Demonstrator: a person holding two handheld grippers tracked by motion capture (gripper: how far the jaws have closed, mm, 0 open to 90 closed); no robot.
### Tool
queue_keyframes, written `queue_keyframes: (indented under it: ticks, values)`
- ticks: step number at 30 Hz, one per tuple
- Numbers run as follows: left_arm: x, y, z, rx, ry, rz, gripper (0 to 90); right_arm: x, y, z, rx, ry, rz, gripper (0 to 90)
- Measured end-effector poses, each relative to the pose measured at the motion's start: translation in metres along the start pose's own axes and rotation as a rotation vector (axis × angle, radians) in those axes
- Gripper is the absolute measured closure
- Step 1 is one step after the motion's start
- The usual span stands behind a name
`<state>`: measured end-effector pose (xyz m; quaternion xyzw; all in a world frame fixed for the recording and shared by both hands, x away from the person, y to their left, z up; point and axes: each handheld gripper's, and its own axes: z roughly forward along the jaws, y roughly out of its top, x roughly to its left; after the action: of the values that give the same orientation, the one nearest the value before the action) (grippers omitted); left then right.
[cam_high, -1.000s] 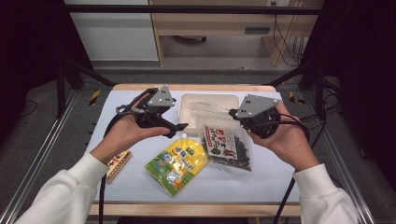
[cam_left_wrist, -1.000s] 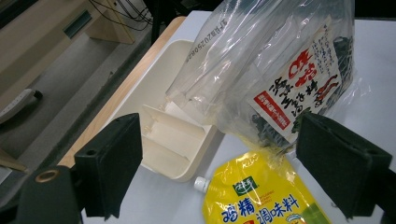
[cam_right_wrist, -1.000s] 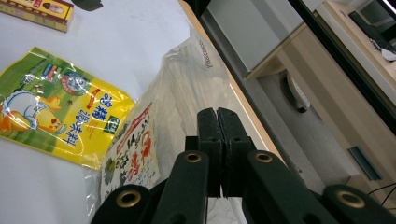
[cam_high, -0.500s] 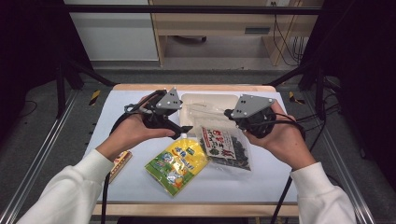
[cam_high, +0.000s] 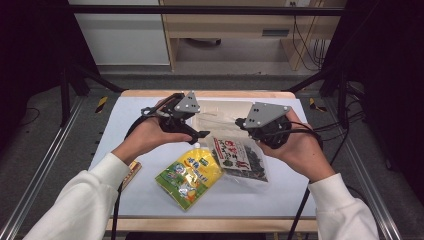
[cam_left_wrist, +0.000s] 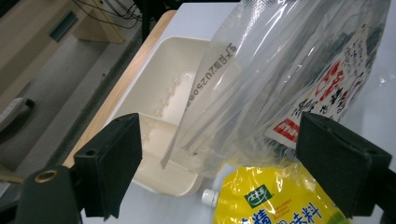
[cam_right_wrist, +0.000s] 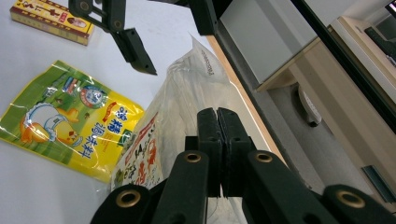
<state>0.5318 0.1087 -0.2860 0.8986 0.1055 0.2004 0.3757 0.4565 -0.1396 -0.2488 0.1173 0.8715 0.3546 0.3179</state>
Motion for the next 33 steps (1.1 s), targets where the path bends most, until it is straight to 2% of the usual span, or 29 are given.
queue_keyframes:
  ticks: [4, 6, 7, 10, 15, 17, 19, 21, 23, 24, 25, 27, 31, 33]
  values:
    - [-0.003, 0.002, 0.010, 0.016, -0.022, 0.006, 16.1, 0.001, 0.000, 0.000, -0.002, 0.004, -0.003, 89.1]
    - [-0.003, 0.002, 0.012, 0.021, -0.022, 0.013, 22.3, 0.001, 0.000, -0.001, -0.002, 0.006, -0.003, 89.1]
    - [-0.004, 0.003, 0.013, 0.025, -0.018, 0.025, 22.3, 0.001, 0.000, -0.001, -0.002, 0.006, -0.003, 89.1]
    - [-0.008, 0.005, 0.017, 0.024, 0.000, 0.045, 30.0, 0.000, -0.001, -0.002, 0.002, 0.006, 0.001, 89.1]
    - [-0.008, 0.008, 0.017, 0.016, 0.011, 0.030, 41.7, -0.001, -0.004, -0.004, 0.014, 0.004, 0.012, 89.0]
    - [-0.011, 0.008, 0.019, 0.026, 0.014, 0.053, 43.7, -0.001, -0.005, -0.004, 0.013, 0.004, 0.015, 89.0]
    - [-0.014, 0.008, 0.022, 0.056, -0.007, 0.085, 50.8, -0.002, -0.007, -0.006, 0.018, 0.001, 0.022, 89.0]
    - [-0.017, 0.009, 0.024, 0.070, -0.017, 0.100, 53.8, -0.003, -0.008, -0.007, 0.019, 0.000, 0.025, 89.0]
    - [-0.021, 0.009, 0.026, 0.078, -0.026, 0.108, 63.3, -0.003, -0.010, -0.008, 0.022, 0.002, 0.031, 89.1]
    - [-0.022, 0.009, 0.026, 0.084, -0.038, 0.113, 63.3, -0.003, -0.012, -0.009, 0.027, -0.001, 0.032, 89.0]
    - [-0.023, 0.010, 0.026, 0.082, -0.048, 0.115, 68.0, -0.004, -0.014, -0.011, 0.032, -0.005, 0.037, 88.9]
    - [-0.024, 0.010, 0.026, 0.082, -0.063, 0.122, 71.7, -0.005, -0.015, -0.013, 0.038, -0.005, 0.040, 88.7]
    - [-0.027, 0.011, 0.023, 0.077, -0.083, 0.152, 76.3, -0.006, -0.017, -0.016, 0.062, -0.006, 0.039, 84.6]
    - [-0.029, 0.011, 0.022, 0.061, -0.098, 0.154, 76.7, -0.007, -0.017, -0.016, 0.066, -0.006, 0.033, 82.3]
